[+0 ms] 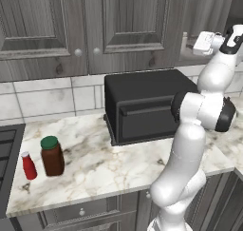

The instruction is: Collect the paprika, ketchup, and shaker from the cabinet and place them next to the stove.

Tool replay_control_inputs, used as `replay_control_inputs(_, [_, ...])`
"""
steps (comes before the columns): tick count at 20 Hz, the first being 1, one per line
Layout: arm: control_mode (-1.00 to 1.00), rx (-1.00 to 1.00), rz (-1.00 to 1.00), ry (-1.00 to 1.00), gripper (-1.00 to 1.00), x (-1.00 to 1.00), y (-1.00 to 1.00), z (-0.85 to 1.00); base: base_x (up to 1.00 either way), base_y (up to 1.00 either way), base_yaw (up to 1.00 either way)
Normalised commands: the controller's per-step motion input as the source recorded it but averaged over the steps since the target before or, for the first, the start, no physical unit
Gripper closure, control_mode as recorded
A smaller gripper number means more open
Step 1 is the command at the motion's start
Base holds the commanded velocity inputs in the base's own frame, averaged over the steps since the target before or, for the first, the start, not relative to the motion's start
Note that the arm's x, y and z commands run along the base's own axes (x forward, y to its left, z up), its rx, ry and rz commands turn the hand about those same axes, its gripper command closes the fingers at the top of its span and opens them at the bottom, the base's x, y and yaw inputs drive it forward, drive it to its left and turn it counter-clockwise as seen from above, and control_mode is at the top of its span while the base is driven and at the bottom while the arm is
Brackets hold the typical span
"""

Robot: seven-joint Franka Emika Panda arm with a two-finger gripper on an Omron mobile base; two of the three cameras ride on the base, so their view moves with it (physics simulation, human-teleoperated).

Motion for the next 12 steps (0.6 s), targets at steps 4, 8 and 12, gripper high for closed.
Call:
replay_control_inputs(4, [-1.0, 0.0, 0.0, -0.01, -1.0, 0.18, -0.12, -0.08, 0.0, 0.0, 0.0])
replay_control_inputs(8, [-1.0, 0.0, 0.0, -0.01, -1.0, 0.08, -0.05, -0.11, 0.0, 0.0, 0.0])
replay_control_inputs(12, [-1.0, -0.01, 0.0, -0.02, -1.0, 0.0, 0.0, -0.14, 0.0, 0.0, 0.0])
